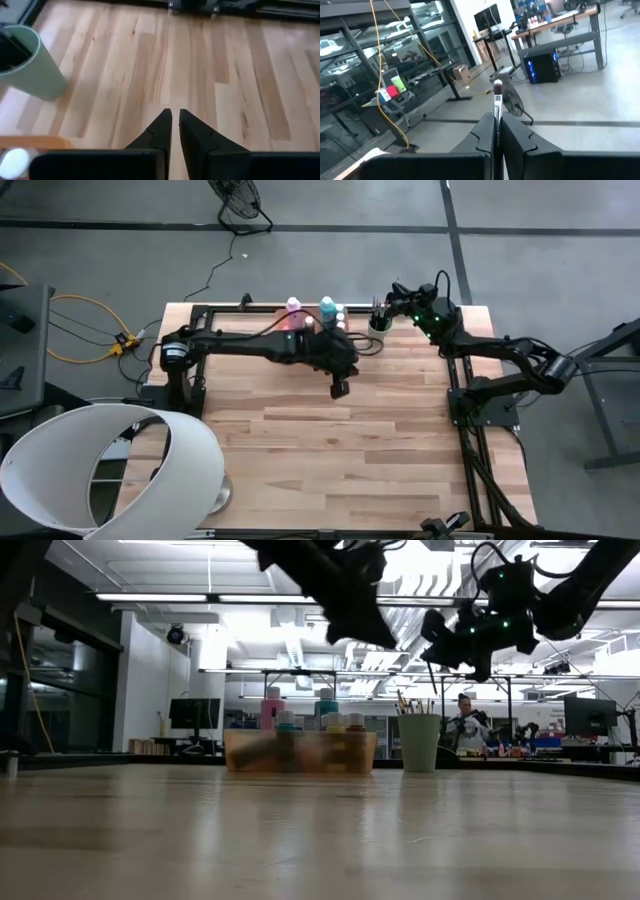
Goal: Pick & Place Paint Supplies
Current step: Put the silver paint brush into the green cup
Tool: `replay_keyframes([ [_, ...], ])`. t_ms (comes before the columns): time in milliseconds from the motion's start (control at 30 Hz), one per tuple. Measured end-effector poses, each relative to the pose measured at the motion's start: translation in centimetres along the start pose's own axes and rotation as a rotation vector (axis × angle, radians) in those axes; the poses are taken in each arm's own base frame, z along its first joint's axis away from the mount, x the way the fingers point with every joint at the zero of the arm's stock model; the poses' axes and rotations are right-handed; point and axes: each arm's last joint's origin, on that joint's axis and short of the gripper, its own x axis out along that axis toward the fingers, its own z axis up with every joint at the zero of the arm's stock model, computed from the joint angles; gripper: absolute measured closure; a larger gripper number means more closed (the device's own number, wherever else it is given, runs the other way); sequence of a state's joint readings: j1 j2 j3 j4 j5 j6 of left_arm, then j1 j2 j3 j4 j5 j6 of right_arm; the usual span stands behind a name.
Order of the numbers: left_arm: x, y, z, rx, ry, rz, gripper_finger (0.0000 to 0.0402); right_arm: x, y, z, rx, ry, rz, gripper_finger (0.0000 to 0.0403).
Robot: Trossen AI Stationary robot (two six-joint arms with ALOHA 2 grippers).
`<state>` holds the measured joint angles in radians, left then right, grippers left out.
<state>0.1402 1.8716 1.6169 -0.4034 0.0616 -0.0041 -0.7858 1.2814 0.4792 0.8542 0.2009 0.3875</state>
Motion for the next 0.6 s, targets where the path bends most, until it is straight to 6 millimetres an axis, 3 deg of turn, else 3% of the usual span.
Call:
replay_keyframes([
  [267,-1.2,0.2,-2.4,-0.106,-0.095,0.012,0.038,0.5,-0.5,-1.3,0.014,-0.016,-0.011,0.0393],
  [600,-5.8,0.1,-5.4,-0.217,-0.202,0.102,0.0381,1.5,-0.9,-4.1,0.001,0.061,-0.018,0.039],
])
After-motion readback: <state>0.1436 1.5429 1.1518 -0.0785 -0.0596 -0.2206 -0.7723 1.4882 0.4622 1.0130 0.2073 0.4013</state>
